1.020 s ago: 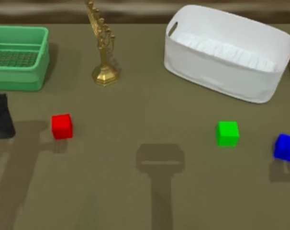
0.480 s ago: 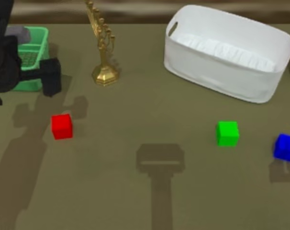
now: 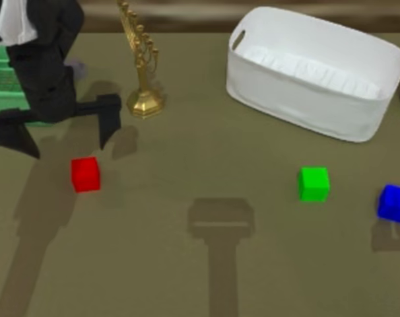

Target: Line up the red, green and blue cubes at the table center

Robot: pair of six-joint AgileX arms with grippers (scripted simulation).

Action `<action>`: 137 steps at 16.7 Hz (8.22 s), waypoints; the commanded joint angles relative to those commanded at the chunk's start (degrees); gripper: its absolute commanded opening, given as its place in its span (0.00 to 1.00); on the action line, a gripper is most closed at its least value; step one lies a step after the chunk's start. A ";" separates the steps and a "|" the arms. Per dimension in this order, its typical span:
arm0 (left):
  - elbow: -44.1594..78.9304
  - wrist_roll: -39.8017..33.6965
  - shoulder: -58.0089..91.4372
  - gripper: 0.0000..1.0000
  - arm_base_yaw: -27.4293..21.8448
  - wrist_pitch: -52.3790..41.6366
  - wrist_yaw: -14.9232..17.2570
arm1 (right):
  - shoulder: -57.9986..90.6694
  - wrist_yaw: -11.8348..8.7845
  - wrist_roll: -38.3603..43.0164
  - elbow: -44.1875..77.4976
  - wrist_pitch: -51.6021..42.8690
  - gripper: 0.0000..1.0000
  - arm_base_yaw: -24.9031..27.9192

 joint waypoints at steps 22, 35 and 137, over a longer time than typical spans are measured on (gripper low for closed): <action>-8.65 0.03 8.58 0.85 -0.03 16.81 0.10 | 0.00 0.00 0.00 0.00 0.00 1.00 0.00; -8.65 0.03 8.58 0.00 -0.03 16.81 0.10 | 0.00 0.00 0.00 0.00 0.00 1.00 0.00; -59.25 -6.21 -61.89 1.00 -4.46 28.31 -1.94 | 60.03 0.09 11.50 46.52 -31.22 1.00 11.22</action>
